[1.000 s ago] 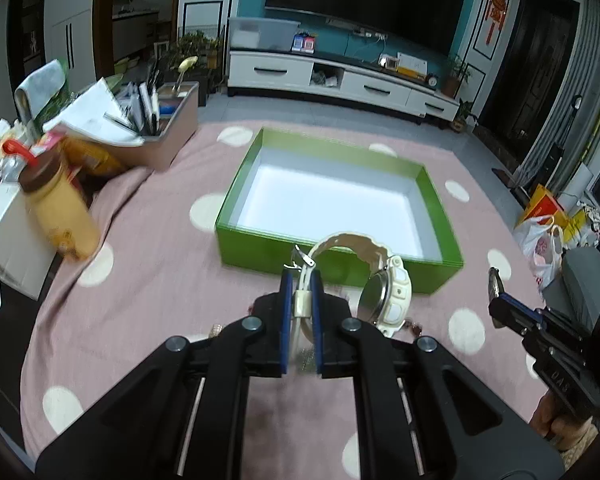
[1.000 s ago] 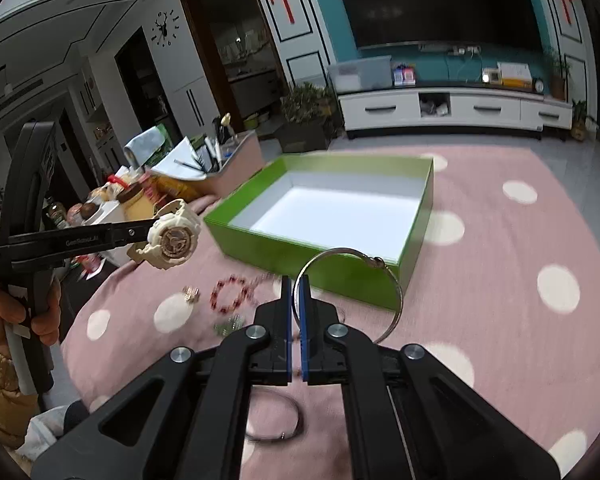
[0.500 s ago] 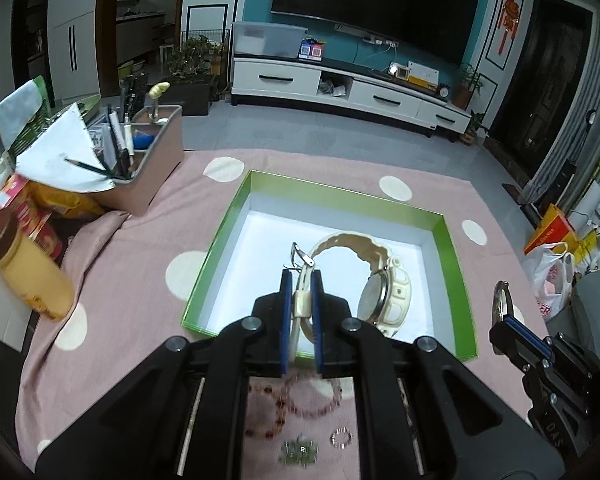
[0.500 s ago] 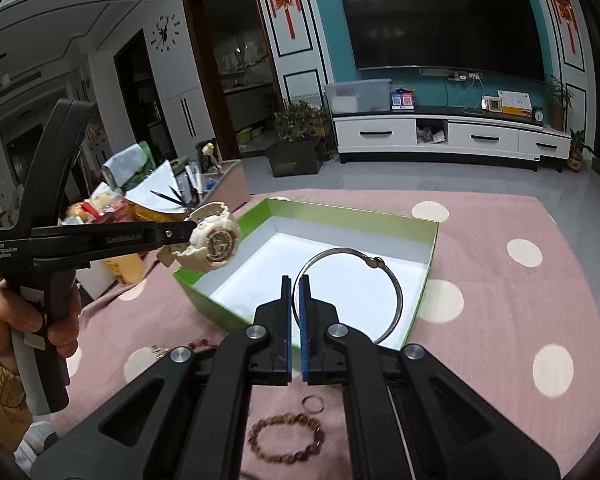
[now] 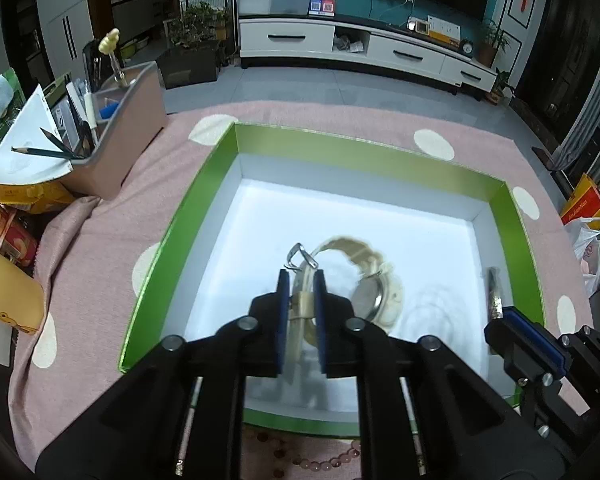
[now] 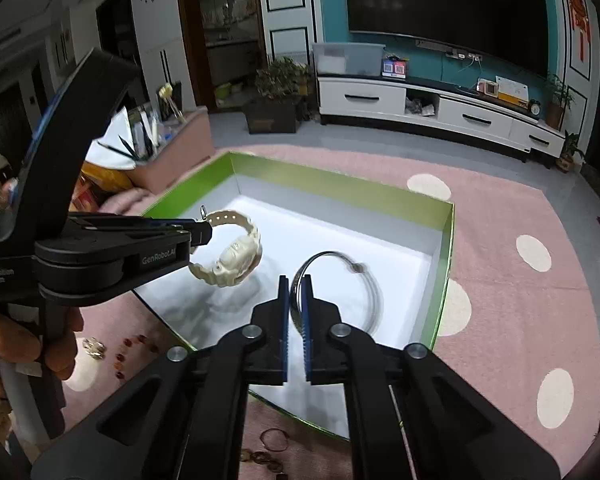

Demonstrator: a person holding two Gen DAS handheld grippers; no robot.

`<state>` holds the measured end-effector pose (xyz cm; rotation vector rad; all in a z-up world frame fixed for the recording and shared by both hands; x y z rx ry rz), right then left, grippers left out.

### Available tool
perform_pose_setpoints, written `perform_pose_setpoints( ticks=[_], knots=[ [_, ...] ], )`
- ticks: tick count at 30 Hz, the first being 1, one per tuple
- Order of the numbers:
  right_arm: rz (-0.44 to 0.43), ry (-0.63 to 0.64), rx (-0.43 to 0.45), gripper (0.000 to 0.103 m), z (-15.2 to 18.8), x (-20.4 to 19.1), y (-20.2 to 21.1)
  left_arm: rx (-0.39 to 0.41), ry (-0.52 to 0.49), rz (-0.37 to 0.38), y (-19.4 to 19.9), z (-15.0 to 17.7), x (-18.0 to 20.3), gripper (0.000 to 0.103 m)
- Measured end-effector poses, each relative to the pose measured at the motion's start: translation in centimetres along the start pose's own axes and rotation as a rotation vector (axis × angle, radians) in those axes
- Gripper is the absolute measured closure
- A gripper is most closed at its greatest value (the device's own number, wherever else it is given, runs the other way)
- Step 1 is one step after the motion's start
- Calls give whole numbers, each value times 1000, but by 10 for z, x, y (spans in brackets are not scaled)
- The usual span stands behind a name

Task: Organize jewelry
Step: 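Carry the cream watch and silver bangle into the green box and release both, then withdraw both tools from the green box back over the table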

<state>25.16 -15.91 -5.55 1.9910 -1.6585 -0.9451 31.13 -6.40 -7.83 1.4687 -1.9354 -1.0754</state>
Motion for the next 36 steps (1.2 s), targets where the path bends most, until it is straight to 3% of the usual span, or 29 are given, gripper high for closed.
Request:
perform_pose_setpoints(
  ticks=[3, 8, 10, 16, 26, 36],
  knots=[
    [2, -6, 6, 93, 1, 1, 1, 14, -14, -5, 1, 0, -1, 85],
    [4, -32, 36, 64, 0, 3, 16, 67, -21, -13, 23, -5, -2, 52],
    [4, -44, 53, 58, 2, 3, 27, 86, -27, -20, 34, -4, -3, 37],
    [5, -76, 84, 43, 15, 3, 61, 129, -45, -15, 72, 15, -2, 18],
    [13, -127, 97, 30, 49, 4, 114, 129, -67, 27, 119, 78, 3, 4],
    [-10, -133, 75, 26, 87, 2, 150, 92, -60, 79, 140, 137, 16, 2]
  ],
)
Point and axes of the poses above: each gripper's, at about its wrist camera, not at the fingertips, and y roughly against the way its jaws point, x to its right, z to its underside, the point moved 7 cm from there along -y, roughly the way its jaws point, and after that the axes turned 14 degrees about -y, right-handed, at the moved point
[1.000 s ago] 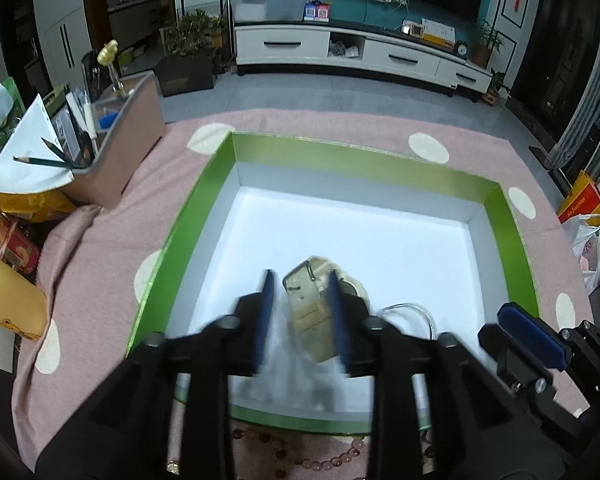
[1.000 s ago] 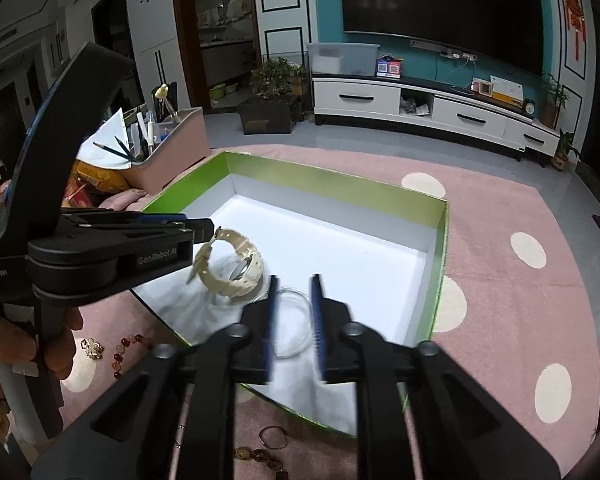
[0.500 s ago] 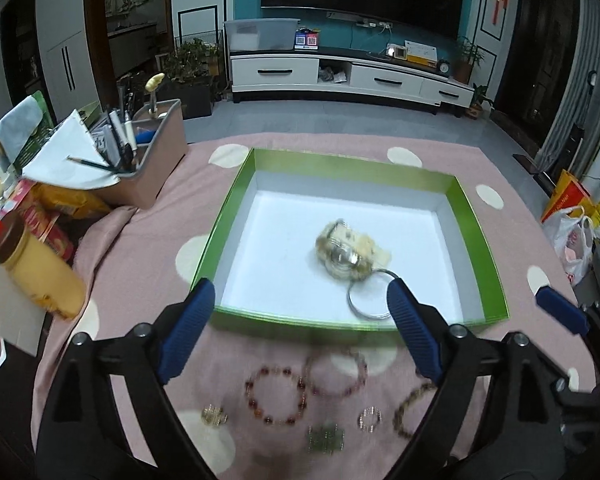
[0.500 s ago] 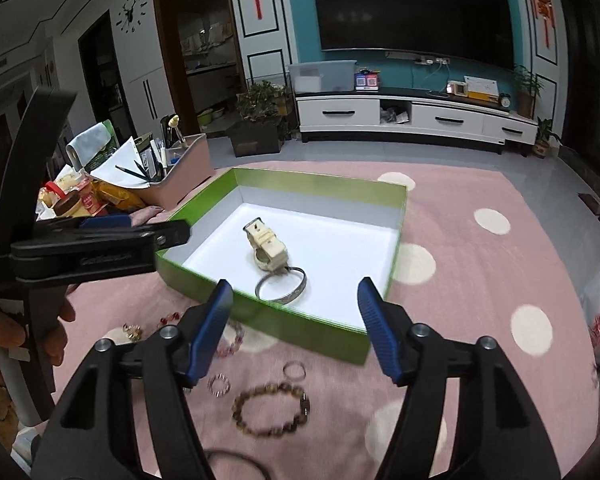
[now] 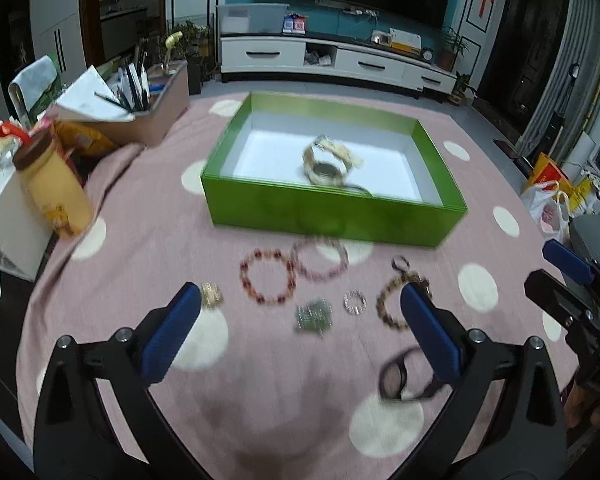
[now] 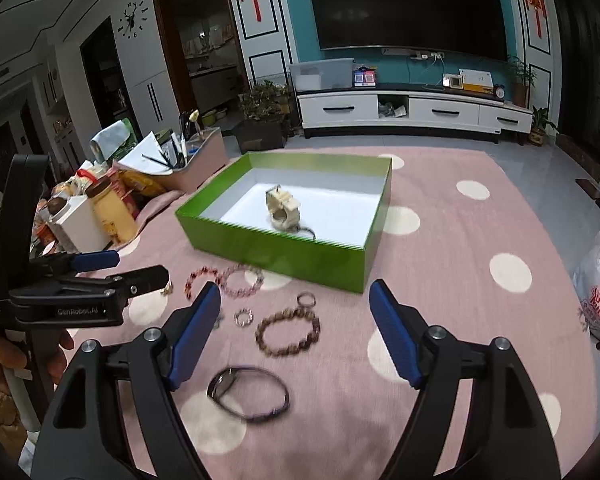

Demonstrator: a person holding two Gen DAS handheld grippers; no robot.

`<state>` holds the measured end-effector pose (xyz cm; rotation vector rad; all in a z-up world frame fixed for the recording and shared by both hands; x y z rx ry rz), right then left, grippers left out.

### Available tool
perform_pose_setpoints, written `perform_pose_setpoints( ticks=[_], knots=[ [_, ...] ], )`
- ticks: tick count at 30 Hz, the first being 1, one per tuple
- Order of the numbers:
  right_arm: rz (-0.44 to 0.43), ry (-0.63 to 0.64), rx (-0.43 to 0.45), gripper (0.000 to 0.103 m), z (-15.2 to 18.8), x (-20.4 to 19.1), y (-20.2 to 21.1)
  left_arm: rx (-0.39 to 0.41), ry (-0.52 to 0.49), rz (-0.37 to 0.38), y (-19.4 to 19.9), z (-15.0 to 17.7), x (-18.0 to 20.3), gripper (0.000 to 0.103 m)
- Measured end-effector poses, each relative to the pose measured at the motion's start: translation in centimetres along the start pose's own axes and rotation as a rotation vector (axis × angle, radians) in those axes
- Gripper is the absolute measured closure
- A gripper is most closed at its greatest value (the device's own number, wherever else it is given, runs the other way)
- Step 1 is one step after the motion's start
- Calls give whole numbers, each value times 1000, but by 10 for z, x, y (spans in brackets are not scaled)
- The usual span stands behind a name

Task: Organize jewelry
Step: 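Withdraw both tools from the green box back over the table, then grasp the green jade pendant with the left tool while the right tool grasps the wooden bead bracelet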

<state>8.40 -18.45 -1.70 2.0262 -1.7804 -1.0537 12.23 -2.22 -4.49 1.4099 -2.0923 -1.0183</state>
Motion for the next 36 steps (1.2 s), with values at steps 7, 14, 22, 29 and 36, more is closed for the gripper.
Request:
perform_pose_setpoints(
  ticks=[7, 14, 22, 29, 36],
  knots=[
    [1, 11, -50, 26, 26, -2, 6, -11, -27, 26, 8, 29, 18, 2],
    [-21, -2, -76, 26, 42, 0, 15, -1, -63, 30, 15, 44, 24, 2],
    [-49, -13, -84, 26, 49, 7, 24, 36, -95, 0, 19, 59, 24, 2],
    [-34, -12, -122, 26, 58, 15, 11, 12, -48, -31, 6, 78, 3, 2],
    [-26, -48, -173, 26, 62, 21, -14, -29, 19, -43, -12, 82, -17, 2]
  ],
)
Point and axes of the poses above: each gripper's, at about its wrist camera, not at the fingertips, and y roughly against the way its jaws point, x to its right, z to its underside, the point moved 7 cm from there along -y, roughly the way its jaws point, and after that the axes turned 14 degrees about -y, right-handed, at the moved point
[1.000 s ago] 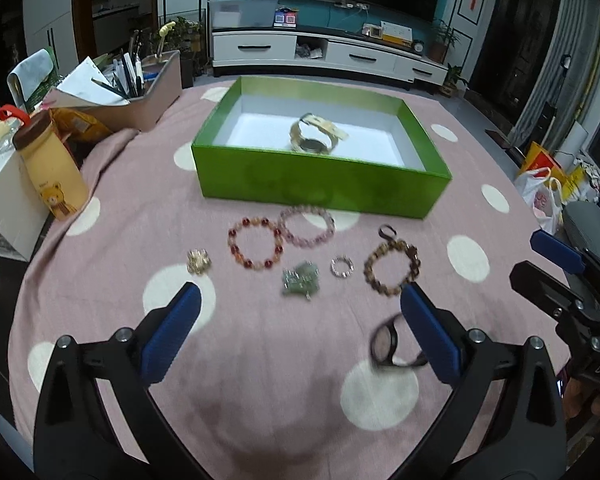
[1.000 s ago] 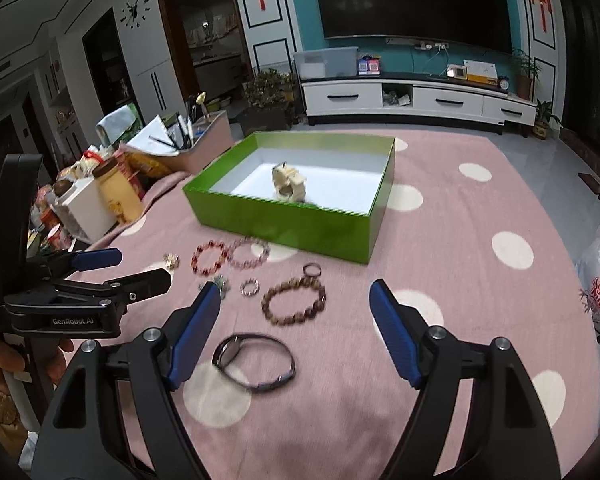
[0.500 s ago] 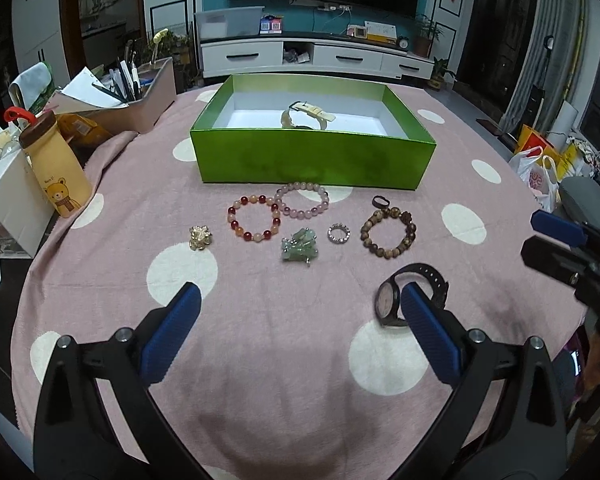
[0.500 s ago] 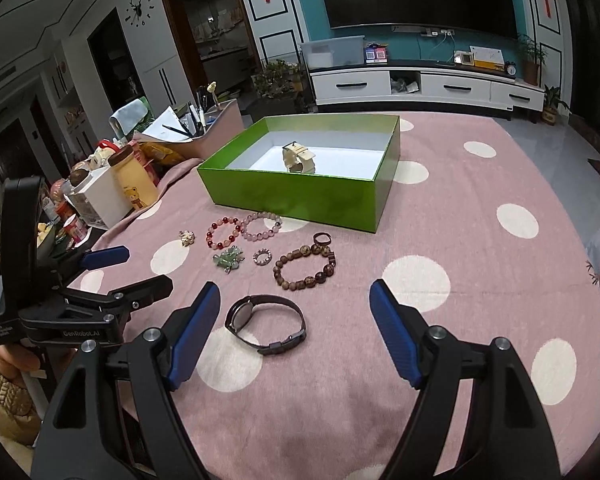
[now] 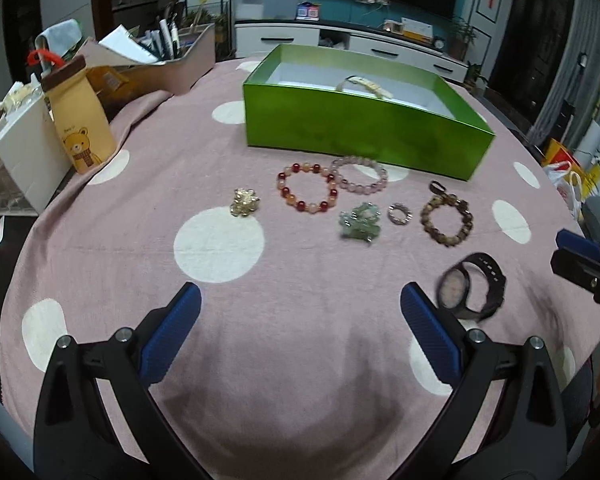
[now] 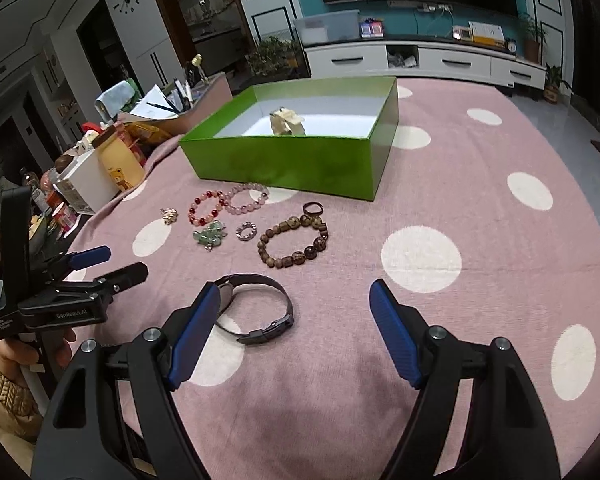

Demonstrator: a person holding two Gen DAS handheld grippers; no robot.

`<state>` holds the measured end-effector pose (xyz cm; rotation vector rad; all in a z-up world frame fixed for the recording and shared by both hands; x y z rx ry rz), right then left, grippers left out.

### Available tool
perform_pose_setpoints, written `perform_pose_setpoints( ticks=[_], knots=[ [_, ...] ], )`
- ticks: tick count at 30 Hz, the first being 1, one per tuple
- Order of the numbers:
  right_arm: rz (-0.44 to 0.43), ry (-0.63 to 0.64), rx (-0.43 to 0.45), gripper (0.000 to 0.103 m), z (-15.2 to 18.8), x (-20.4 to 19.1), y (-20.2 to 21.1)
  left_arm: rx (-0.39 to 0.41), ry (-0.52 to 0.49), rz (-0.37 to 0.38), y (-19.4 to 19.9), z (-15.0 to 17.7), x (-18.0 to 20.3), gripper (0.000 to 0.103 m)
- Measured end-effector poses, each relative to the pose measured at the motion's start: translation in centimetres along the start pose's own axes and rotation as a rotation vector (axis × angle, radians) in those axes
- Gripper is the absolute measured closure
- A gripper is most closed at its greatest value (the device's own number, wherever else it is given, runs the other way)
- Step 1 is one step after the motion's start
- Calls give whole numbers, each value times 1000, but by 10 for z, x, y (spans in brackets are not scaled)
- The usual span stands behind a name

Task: Organize jewelry
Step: 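Grasp the green jade pendant with the left tool while the right tool grasps the wooden bead bracelet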

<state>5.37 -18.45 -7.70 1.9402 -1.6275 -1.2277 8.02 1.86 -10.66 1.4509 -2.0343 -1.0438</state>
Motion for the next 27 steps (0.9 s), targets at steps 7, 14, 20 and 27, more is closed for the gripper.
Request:
perform_pose_setpoints(
  ticks=[7, 14, 20, 27],
  knots=[
    [-5, -50, -45, 26, -9, 11, -24, 20, -19, 52, -12, -18, 10, 3],
    [4, -75, -120, 47, -20, 17, -62, 11, -89, 83, -36, -34, 34, 18],
    [55, -21, -141, 59, -28, 15, -88, -7, -139, 76, -53, -42, 45, 34],
    [133, 98, -129, 69, -33, 7, -103, -30, -174, 69, -66, -44, 54, 50]
  ],
)
Point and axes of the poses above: each gripper's, at about its wrist camera, not at the fingertips, and y roughly against the way its jaws point, x to its right, z to its underside, the point moved 7 cm from there along -y, roughly the way its jaws point, and after that the axes turned 14 degrees about -y, right-handed, at the moved point
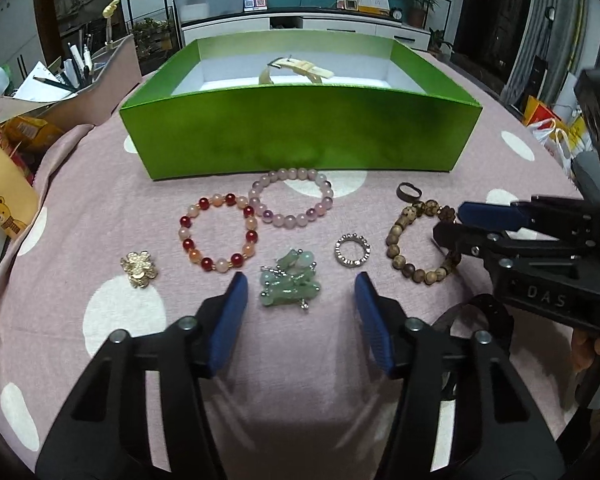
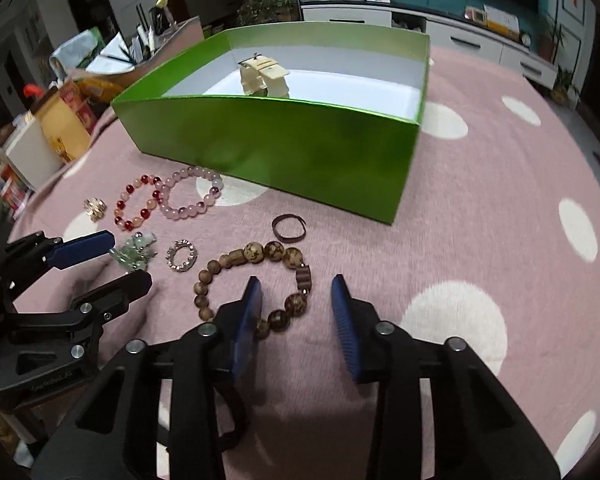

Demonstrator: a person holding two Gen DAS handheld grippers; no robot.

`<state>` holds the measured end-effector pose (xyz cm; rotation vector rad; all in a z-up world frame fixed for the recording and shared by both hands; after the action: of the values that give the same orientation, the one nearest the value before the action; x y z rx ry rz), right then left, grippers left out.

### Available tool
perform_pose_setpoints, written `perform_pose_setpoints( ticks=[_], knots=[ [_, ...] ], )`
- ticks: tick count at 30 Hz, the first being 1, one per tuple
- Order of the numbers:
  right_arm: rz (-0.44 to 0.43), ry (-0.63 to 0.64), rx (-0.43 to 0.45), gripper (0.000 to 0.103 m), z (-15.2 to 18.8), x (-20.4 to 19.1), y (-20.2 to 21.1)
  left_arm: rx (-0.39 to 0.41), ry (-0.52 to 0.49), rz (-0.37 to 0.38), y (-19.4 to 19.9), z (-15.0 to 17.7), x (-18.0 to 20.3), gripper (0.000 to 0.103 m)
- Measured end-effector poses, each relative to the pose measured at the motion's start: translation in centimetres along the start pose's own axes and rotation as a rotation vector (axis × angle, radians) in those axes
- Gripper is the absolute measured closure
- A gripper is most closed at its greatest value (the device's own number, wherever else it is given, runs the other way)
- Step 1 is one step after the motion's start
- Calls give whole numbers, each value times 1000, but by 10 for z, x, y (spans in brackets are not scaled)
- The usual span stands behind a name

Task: Organize jewelry
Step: 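Grasp the green jade pendant with the left tool while the right tool grasps the wooden bead bracelet, then carry the jade pendant and wooden bracelet into the green box and release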

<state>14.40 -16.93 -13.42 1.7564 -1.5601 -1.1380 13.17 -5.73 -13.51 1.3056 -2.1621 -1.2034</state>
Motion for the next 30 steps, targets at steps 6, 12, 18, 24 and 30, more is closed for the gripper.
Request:
perform_pose_setpoints(
  ticks=[6, 12, 18, 24, 30],
  knots=[
    [42, 45, 11, 81, -2, 0, -4, -13, -16, -9, -7, 1, 3, 58],
    [55, 63, 19, 90, -3, -1, -5, -6, -23, -10, -7, 0, 4, 71],
    [53, 53, 26, 94, -4, -2, -4, 1, -41, -1, -6, -1, 9, 96],
    [32, 33, 61, 97, -6, 0, 10, 13, 8, 43, -5, 1, 3, 96],
    [7, 12, 112, 97, -11, 2, 34, 34, 52, 75, 7, 3, -4, 96]
  ],
)
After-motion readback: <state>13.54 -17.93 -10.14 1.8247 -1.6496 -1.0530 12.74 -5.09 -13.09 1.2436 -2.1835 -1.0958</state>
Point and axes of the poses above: each gripper's, at about its wrist camera, not at the fingertips, and y roughly against the way its jaws point, x to its right, z to its underside, the point moved 7 cm from there along -y, roughly the way its jaws point, and after that the axes turned 14 degrees about -y, right-handed, at the moved point
